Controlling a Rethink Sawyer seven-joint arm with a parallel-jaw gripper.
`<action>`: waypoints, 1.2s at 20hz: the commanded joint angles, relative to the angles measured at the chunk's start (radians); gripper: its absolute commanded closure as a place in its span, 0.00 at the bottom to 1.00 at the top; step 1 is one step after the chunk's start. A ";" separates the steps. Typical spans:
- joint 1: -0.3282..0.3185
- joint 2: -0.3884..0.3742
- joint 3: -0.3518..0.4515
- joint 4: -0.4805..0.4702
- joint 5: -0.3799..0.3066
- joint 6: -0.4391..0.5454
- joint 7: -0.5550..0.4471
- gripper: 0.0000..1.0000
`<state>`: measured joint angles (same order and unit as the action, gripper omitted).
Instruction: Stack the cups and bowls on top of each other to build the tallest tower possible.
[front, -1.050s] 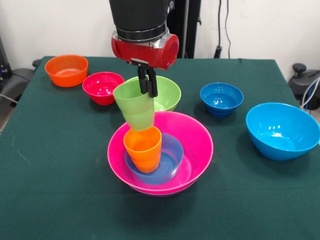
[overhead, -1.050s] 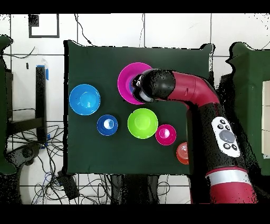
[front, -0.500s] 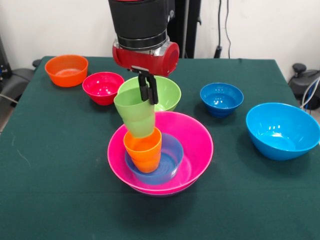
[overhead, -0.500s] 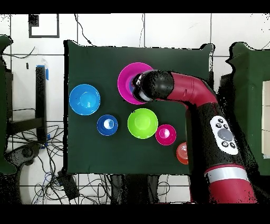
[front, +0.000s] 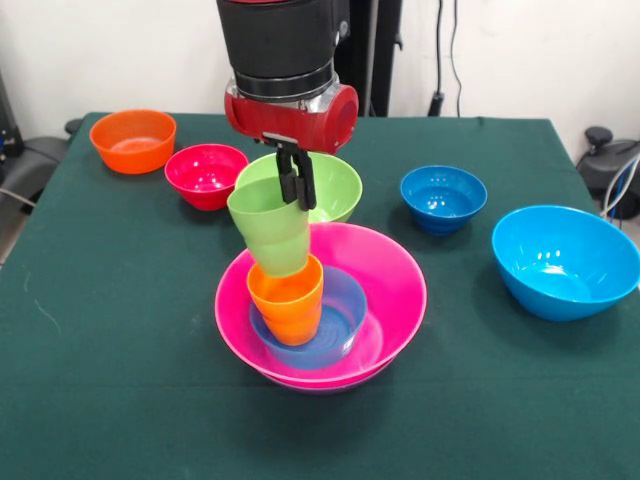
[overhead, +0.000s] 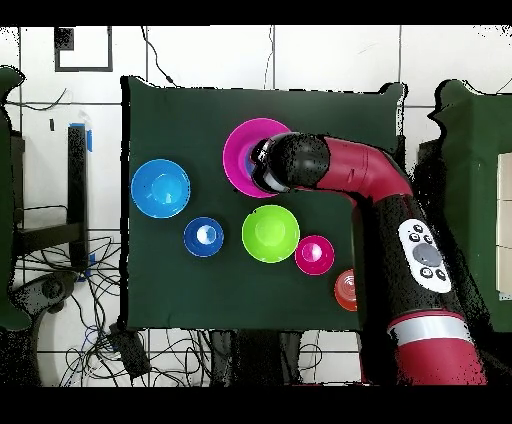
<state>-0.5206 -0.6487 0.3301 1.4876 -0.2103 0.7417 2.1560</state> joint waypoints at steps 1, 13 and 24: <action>0.026 0.033 0.032 0.013 -0.045 -0.055 -0.042 1.00; 0.022 0.071 0.038 -0.024 -0.057 -0.071 -0.057 1.00; 0.021 0.087 0.043 -0.035 -0.061 -0.088 -0.061 1.00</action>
<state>-0.5206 -0.5959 0.3301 1.4753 -0.2202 0.7199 2.1560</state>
